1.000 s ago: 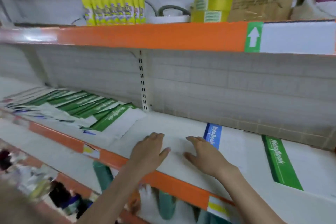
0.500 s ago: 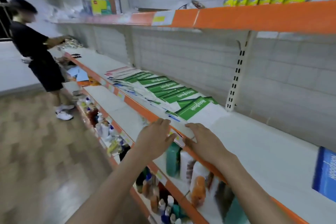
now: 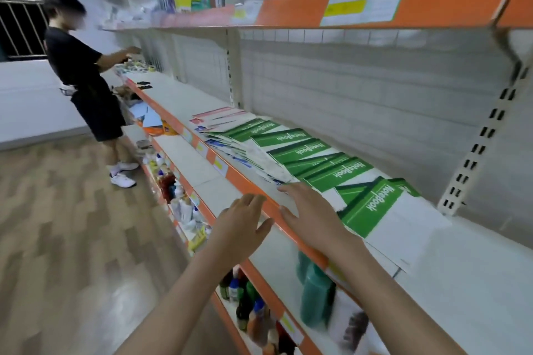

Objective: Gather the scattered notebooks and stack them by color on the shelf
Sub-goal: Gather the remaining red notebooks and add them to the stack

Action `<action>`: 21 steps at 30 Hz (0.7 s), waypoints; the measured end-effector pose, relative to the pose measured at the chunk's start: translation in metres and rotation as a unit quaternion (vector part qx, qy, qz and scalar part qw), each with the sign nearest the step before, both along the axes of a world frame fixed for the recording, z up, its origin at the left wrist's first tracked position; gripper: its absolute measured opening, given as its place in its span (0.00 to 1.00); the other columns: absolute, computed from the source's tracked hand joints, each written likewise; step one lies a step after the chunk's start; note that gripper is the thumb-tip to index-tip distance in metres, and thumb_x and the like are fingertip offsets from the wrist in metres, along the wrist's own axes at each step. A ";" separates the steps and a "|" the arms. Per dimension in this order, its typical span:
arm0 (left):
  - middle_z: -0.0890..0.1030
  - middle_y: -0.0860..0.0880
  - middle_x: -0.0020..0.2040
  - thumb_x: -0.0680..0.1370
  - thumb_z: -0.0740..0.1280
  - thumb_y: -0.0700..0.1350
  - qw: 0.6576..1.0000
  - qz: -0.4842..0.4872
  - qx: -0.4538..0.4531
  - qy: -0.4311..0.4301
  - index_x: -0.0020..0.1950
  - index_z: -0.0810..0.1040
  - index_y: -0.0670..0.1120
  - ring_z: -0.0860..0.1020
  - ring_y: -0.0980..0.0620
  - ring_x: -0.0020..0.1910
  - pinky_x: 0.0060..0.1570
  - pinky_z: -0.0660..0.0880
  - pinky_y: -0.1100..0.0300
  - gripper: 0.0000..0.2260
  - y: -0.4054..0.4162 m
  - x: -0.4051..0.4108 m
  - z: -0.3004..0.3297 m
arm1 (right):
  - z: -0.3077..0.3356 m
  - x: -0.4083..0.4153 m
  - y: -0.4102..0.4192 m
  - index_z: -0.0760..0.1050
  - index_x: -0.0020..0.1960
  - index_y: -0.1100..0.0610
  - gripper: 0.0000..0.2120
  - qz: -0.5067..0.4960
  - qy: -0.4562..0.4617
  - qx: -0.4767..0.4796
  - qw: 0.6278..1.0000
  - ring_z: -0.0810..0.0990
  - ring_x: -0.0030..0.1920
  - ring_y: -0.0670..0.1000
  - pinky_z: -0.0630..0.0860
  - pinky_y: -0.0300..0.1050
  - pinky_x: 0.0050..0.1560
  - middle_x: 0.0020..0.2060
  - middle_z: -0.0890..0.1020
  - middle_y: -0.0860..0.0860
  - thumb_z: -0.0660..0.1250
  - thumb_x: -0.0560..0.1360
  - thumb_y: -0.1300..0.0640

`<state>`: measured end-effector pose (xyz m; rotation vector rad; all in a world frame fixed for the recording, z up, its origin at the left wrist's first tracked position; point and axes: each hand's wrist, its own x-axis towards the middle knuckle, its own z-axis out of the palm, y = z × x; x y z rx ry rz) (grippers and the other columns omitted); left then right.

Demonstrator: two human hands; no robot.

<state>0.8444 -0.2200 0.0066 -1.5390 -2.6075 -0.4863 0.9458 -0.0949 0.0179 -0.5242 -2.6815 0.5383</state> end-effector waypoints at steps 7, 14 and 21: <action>0.66 0.49 0.72 0.81 0.56 0.57 0.999 0.036 -0.009 0.018 0.74 0.61 0.48 0.68 0.49 0.68 0.63 0.70 0.54 0.24 0.020 -0.105 0.011 | 0.007 -0.102 0.023 0.64 0.72 0.51 0.22 0.014 -0.018 -0.001 1.000 0.68 0.68 0.48 0.67 0.44 0.64 0.71 0.66 0.47 0.60 0.79 0.51; 0.66 0.48 0.72 0.81 0.56 0.57 0.997 0.072 -0.017 0.002 0.74 0.60 0.49 0.70 0.48 0.67 0.61 0.72 0.54 0.24 0.028 -0.173 0.009 | -0.001 -0.163 0.040 0.62 0.73 0.54 0.23 0.020 -0.054 0.011 0.998 0.68 0.68 0.50 0.68 0.45 0.66 0.70 0.68 0.49 0.59 0.79 0.51; 0.66 0.48 0.72 0.81 0.55 0.57 0.998 0.048 -0.025 -0.013 0.74 0.61 0.48 0.70 0.48 0.67 0.63 0.72 0.52 0.24 0.042 -0.232 -0.001 | -0.007 -0.218 0.050 0.62 0.73 0.52 0.23 0.015 -0.054 0.014 0.998 0.67 0.68 0.49 0.67 0.45 0.66 0.71 0.66 0.48 0.59 0.79 0.51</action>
